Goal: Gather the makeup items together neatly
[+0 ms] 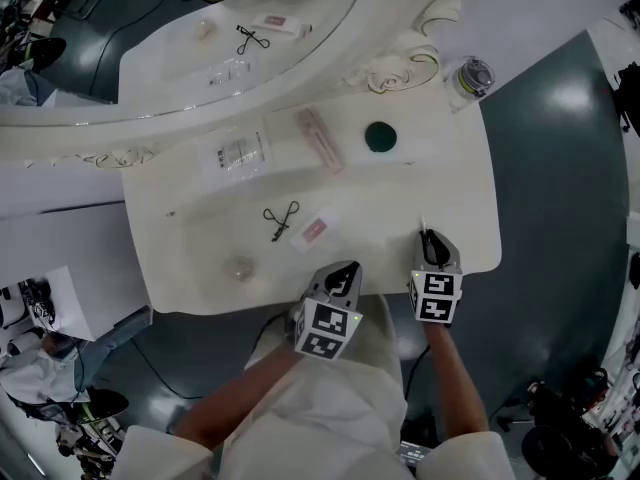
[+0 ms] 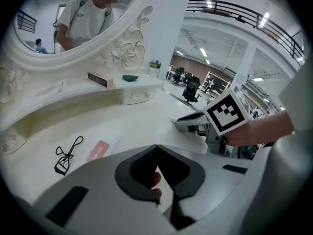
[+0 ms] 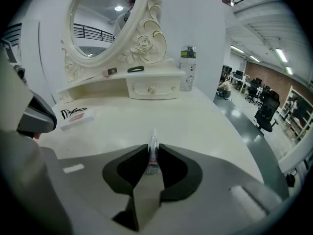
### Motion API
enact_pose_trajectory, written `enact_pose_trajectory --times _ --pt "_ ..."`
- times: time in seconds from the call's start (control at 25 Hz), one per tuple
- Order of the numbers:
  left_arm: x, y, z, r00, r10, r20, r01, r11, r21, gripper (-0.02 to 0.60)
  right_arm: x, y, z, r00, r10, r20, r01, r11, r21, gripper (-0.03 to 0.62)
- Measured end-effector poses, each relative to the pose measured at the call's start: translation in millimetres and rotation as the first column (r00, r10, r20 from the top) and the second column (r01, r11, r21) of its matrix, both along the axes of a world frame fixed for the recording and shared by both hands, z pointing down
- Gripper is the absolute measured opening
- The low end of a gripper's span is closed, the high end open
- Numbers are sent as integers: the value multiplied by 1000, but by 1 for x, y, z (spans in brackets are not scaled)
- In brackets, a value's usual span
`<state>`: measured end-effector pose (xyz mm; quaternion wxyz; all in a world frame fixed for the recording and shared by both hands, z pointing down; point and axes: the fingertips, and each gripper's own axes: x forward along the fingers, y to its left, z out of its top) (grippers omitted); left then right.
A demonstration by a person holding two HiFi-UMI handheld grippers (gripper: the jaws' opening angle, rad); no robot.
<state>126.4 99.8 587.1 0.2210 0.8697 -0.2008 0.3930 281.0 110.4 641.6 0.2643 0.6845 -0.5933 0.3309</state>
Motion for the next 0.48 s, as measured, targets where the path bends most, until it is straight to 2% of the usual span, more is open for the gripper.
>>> enact_pose_trajectory --times 0.32,0.48 --pt "-1 -1 -2 1000 -2 -3 2 1000 4 2 3 0 0 1000 0 25 0 1000 4 78" --pt "-4 -1 -5 1000 -11 -8 11 1000 11 2 1 1 -3 1000 5 30 -5 1000 9 115"
